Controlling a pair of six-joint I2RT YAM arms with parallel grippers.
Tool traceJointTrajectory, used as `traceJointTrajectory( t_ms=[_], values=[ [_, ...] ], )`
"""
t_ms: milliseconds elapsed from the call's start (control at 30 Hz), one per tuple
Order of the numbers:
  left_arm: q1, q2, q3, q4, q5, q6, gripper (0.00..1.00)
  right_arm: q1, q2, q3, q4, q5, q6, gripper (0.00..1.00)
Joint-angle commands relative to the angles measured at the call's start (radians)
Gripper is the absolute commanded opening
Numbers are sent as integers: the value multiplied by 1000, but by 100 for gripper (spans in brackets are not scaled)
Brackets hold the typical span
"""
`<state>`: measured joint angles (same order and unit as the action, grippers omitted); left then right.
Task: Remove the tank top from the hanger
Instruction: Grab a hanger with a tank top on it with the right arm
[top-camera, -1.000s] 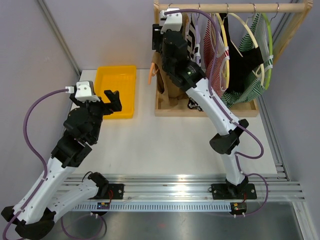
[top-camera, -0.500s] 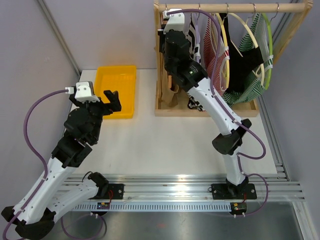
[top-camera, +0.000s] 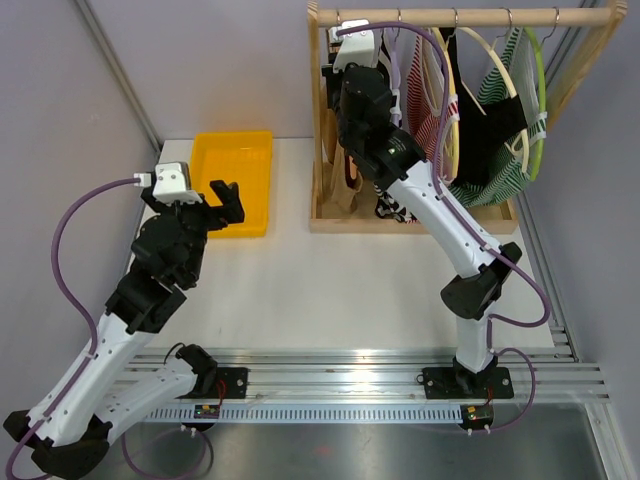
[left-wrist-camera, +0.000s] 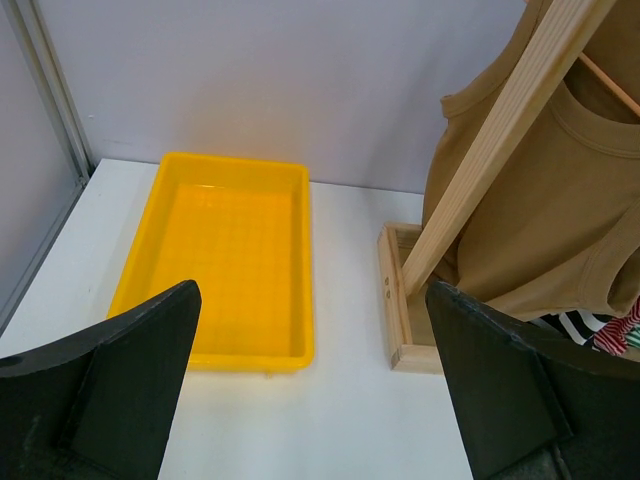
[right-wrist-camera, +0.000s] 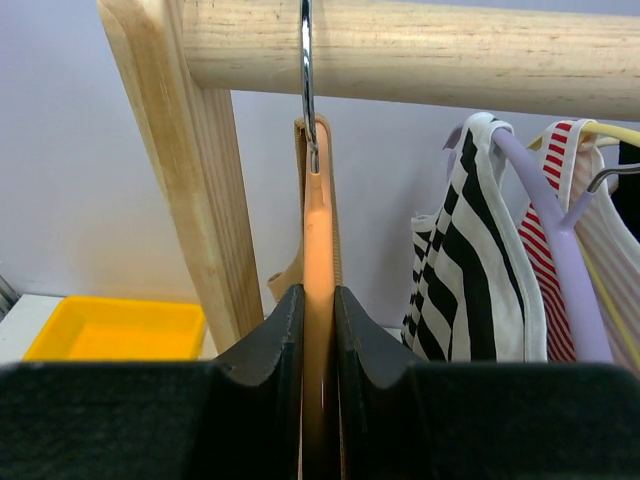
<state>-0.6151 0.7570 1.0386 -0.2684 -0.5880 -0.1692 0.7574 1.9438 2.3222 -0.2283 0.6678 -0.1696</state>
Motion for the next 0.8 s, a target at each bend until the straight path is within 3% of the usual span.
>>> traceJointTrajectory(
  t_ms=[0, 267, 433, 767],
  values=[
    [-3, 24, 17, 43, 7, -9, 99, 2, -62, 46, 57, -7, -48, 0],
    [-3, 47, 20, 40, 14, -7, 99, 3, -57, 129, 44, -16, -96, 0],
    [-3, 50, 12, 37, 19, -13, 99, 13, -88, 86, 46, -2, -97, 0],
    [-3, 65, -15, 51, 71, -36, 99, 97, -394, -469, 257, 44, -91, 0]
  ],
)
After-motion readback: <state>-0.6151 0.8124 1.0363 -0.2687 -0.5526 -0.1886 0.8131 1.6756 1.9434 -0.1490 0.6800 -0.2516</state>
